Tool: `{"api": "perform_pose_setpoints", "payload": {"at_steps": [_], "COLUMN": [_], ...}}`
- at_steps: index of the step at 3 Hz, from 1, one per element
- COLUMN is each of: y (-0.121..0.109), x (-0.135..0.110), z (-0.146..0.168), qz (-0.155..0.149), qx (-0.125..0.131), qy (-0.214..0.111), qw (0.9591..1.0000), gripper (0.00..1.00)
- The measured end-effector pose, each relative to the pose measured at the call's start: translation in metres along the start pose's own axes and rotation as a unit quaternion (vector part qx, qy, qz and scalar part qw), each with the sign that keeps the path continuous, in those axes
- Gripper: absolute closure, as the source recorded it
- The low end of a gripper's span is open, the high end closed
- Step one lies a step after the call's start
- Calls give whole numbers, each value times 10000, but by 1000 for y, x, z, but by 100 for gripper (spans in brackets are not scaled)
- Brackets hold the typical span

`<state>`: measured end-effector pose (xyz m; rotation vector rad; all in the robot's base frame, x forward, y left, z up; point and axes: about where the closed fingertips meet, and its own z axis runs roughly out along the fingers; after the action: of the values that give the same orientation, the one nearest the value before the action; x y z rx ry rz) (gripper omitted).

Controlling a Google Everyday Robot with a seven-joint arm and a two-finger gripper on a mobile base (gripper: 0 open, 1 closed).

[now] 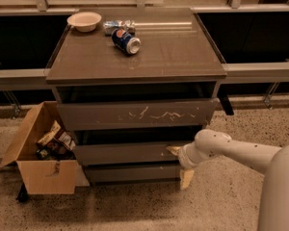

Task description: Close middle drawer

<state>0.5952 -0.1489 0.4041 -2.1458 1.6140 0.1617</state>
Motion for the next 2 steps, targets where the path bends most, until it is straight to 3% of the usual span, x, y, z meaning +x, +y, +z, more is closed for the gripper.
{"api": "perform_pose_setpoints", "payload": {"at_steps": [1, 2], "y": [-21, -22], "x": [5, 4], "z": [2, -1], "qz": [-32, -62], "qx": [78, 111], "qy": [-60, -123], "qw": [9999, 9998], "gripper": [0, 0]}}
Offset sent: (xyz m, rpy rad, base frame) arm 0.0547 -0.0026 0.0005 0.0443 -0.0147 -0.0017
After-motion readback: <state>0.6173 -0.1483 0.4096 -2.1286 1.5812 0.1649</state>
